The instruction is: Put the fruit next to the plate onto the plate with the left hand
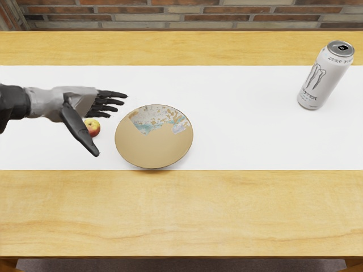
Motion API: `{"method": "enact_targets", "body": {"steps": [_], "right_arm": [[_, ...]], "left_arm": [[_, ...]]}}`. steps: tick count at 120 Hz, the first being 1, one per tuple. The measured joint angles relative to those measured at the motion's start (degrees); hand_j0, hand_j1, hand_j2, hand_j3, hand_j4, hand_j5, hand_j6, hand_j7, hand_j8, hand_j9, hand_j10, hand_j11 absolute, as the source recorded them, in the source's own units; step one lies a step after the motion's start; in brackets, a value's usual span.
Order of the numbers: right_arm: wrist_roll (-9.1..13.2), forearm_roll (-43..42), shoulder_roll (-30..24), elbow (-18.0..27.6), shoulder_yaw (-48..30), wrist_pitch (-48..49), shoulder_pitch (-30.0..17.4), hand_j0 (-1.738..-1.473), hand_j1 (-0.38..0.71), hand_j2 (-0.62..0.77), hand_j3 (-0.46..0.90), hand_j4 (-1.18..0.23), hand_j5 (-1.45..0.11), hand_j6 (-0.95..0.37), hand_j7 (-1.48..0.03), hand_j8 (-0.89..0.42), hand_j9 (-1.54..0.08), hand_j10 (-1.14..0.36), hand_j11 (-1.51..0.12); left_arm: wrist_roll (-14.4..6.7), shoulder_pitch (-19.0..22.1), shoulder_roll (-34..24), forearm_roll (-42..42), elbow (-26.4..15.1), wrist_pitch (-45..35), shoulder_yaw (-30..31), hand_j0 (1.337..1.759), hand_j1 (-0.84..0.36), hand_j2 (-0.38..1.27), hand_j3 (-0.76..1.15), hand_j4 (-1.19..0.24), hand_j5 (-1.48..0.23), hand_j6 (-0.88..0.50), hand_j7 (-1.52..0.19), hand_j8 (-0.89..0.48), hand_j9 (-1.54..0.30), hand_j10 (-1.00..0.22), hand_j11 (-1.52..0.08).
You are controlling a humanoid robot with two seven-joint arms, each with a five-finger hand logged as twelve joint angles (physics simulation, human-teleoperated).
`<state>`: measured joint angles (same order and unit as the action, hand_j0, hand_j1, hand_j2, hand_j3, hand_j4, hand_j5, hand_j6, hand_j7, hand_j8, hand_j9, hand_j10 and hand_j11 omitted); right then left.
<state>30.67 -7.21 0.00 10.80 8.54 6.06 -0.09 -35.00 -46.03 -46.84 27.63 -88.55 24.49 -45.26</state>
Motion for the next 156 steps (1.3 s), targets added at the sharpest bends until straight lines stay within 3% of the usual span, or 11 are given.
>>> {"method": "enact_targets", "body": {"steps": [23, 50, 72, 112, 156], "right_arm": [[0.0, 0.0, 0.0, -0.02, 0.0, 0.0, 0.0, -1.658, -0.35, 0.0, 0.0, 0.0, 0.0, 0.0, 0.0, 0.0, 0.0, 0.0, 0.0], [0.0, 0.0, 0.0, 0.0, -0.02, 0.0, 0.0, -1.658, -0.35, 0.0, 0.0, 0.0, 0.0, 0.0, 0.0, 0.0, 0.0, 0.0, 0.0], [0.0, 0.0, 0.0, 0.01, -0.02, 0.0, 0.0, -1.658, -0.35, 0.0, 0.0, 0.0, 0.0, 0.0, 0.0, 0.0, 0.0, 0.0, 0.0], [0.0, 0.0, 0.0, 0.01, -0.02, 0.0, 0.0, -1.658, -0.35, 0.0, 0.0, 0.0, 0.0, 0.0, 0.0, 0.0, 0.0, 0.0, 0.0], [0.0, 0.0, 0.0, 0.0, -0.02, 0.0, 0.02, -1.658, -0.35, 0.0, 0.0, 0.0, 0.0, 0.0, 0.0, 0.0, 0.0, 0.0, 0.0]], "left_arm": [[0.0, 4.87, 6.99, 28.08, 0.02, -7.61, 0.38, 1.658, 0.32, 0.01, 0.0, -0.03, -0.04, -0.03, -0.04, -0.03, -0.04, -0.03, -0.04], [0.0, 6.05, 8.21, 45.2, 1.26, -15.95, 3.47, 1.658, 0.32, 0.01, 0.0, -0.03, -0.04, -0.03, -0.04, -0.03, -0.04, -0.03, -0.04], [0.0, 6.05, 10.02, 47.78, 3.81, -17.4, 5.06, 1.658, 0.32, 0.01, 0.0, -0.03, -0.03, -0.03, -0.03, -0.03, -0.03, -0.03, -0.03], [0.0, 6.05, 12.93, 48.07, 7.41, -18.14, 5.47, 1.658, 0.09, 0.05, 0.0, -0.22, -0.28, -0.22, -0.28, -0.22, -0.28, -0.22, -0.28], [0.0, 5.47, 15.0, 49.77, 12.94, -21.69, 6.95, 1.658, -0.02, 0.07, 0.0, -0.31, -0.4, -0.31, -0.4, -0.31, -0.4, -0.31, -0.4]]}}
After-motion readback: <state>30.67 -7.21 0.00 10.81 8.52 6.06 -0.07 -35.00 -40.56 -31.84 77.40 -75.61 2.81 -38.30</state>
